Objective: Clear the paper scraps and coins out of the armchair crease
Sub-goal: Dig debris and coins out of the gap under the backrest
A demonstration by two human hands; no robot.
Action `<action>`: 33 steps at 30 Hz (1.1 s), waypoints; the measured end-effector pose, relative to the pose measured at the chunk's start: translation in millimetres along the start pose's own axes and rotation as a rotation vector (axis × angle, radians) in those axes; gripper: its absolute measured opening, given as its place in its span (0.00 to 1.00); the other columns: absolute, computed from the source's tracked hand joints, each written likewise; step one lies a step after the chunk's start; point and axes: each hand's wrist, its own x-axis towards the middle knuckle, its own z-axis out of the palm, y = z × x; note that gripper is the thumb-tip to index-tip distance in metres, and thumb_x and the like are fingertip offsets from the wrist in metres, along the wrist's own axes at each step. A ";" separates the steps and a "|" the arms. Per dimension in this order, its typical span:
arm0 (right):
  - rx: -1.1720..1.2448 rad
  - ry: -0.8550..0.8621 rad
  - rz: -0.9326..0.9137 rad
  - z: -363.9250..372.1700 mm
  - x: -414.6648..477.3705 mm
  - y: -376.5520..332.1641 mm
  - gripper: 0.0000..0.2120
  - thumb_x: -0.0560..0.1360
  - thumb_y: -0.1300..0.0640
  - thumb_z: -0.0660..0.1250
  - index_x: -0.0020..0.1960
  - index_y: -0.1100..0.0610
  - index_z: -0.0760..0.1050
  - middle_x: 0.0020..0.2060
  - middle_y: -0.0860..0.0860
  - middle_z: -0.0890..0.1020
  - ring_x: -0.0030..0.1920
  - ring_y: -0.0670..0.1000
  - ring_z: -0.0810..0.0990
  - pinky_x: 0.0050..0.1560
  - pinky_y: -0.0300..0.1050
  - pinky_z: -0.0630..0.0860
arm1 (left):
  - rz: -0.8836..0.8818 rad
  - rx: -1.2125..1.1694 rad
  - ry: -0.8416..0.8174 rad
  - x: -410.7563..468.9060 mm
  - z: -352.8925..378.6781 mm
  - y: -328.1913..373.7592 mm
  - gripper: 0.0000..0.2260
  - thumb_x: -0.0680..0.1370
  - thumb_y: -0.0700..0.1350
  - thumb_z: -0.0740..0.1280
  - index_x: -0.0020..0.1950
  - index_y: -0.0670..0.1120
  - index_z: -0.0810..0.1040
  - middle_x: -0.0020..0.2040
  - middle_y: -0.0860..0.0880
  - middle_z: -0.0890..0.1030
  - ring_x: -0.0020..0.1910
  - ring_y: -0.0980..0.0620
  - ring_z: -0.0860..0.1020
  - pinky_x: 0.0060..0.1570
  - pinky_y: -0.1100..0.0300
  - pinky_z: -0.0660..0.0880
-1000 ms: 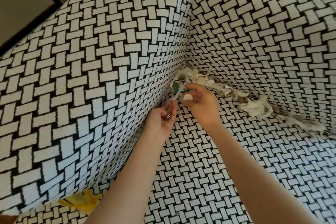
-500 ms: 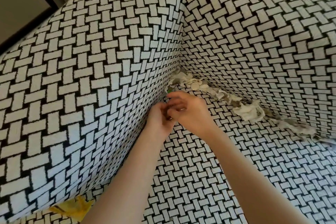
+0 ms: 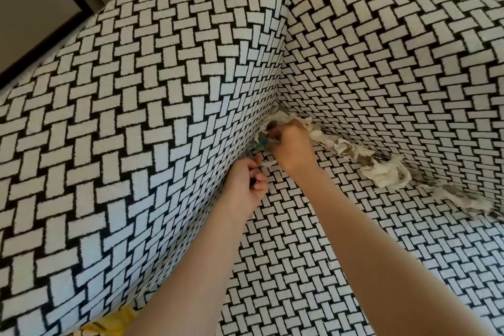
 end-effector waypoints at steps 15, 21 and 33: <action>-0.192 -0.008 0.058 5.9 23.4 -13.5 0.14 0.76 0.58 0.62 0.61 0.59 0.69 0.56 0.57 0.76 0.54 0.57 0.77 0.45 0.47 0.74 | -0.017 0.027 0.013 5.6 5.3 4.0 0.12 0.76 0.34 0.52 0.36 0.44 0.69 0.17 0.53 0.62 0.15 0.59 0.63 0.16 0.71 0.57; 0.140 0.090 0.013 1.0 11.9 3.9 0.13 0.76 0.64 0.61 0.60 0.60 0.75 0.54 0.57 0.79 0.45 0.53 0.77 0.44 0.43 0.73 | -0.015 0.039 0.010 6.7 4.2 4.6 0.12 0.76 0.34 0.52 0.36 0.44 0.70 0.16 0.53 0.61 0.14 0.58 0.64 0.17 0.73 0.59; 0.526 0.213 0.179 -5.5 -18.5 20.4 0.14 0.69 0.64 0.68 0.53 0.54 0.75 0.46 0.49 0.82 0.46 0.51 0.80 0.49 0.51 0.77 | 0.049 -0.018 -0.045 3.9 18.0 2.2 0.14 0.80 0.36 0.51 0.39 0.45 0.71 0.27 0.50 0.70 0.19 0.59 0.65 0.17 0.72 0.59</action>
